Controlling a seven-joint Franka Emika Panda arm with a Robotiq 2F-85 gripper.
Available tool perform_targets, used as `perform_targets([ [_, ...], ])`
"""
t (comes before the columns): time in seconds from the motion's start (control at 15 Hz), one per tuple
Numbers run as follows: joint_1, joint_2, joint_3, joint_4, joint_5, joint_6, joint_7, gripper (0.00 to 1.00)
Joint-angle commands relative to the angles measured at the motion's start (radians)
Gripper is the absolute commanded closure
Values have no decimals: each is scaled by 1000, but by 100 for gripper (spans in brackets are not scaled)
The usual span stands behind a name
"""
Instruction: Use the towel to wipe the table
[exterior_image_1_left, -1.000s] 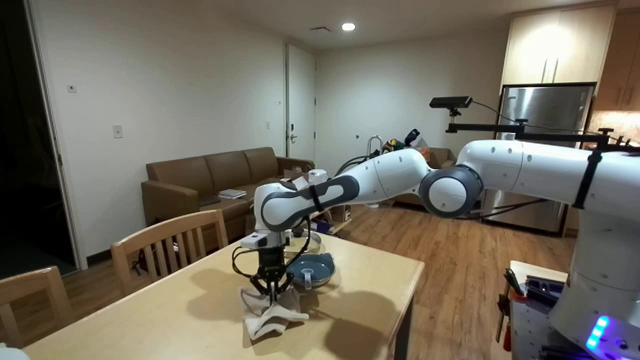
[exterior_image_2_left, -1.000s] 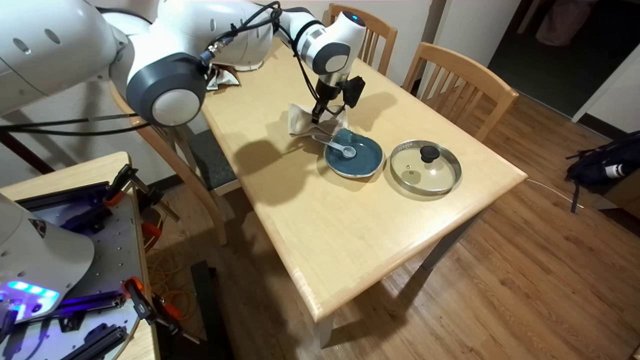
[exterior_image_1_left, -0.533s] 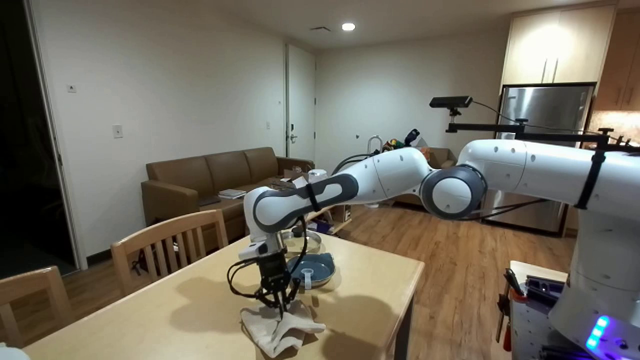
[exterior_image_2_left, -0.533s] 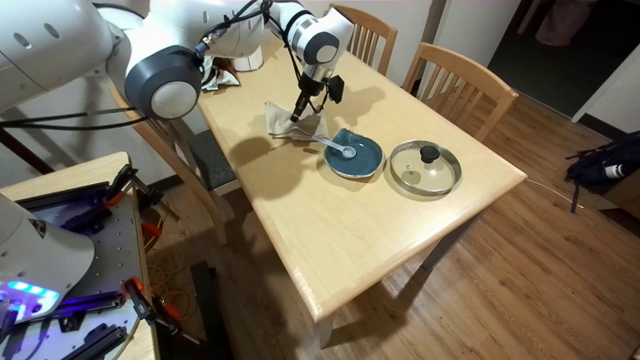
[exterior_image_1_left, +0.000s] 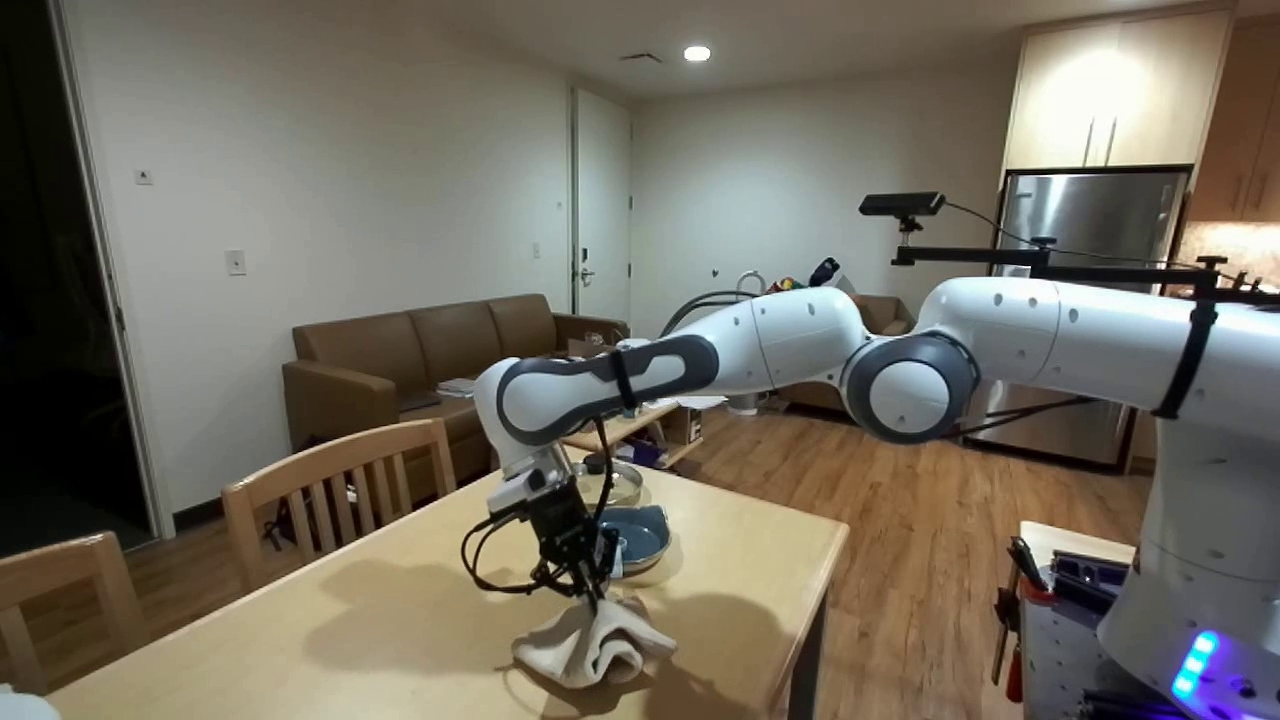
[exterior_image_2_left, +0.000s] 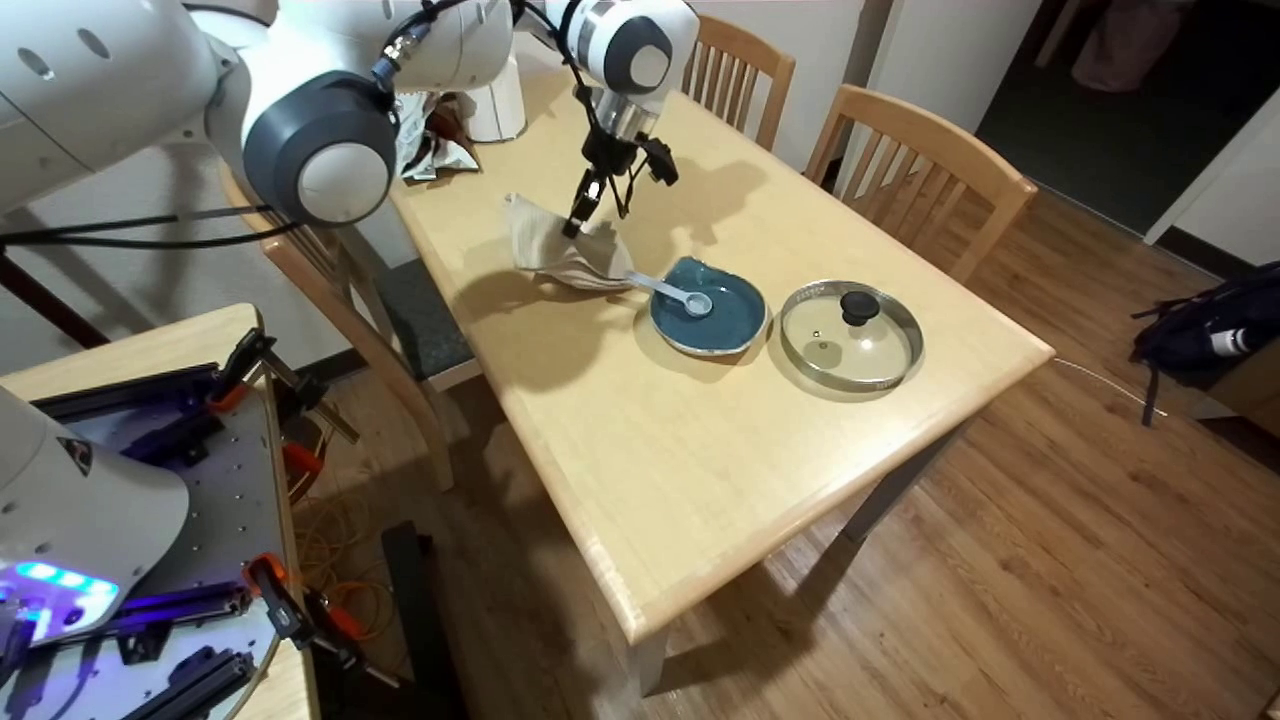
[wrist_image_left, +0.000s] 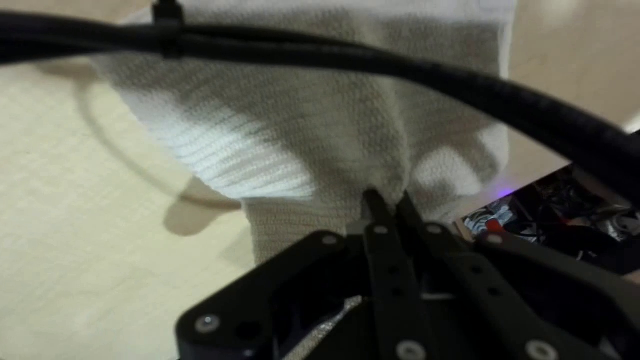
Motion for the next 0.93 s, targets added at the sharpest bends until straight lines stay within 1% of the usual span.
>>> perform_targets([
  [0.0, 10, 47, -13, 103, 2, -56, -12, 93],
  [0.87, 10, 45, -20, 112, -1, -64, -23, 93],
])
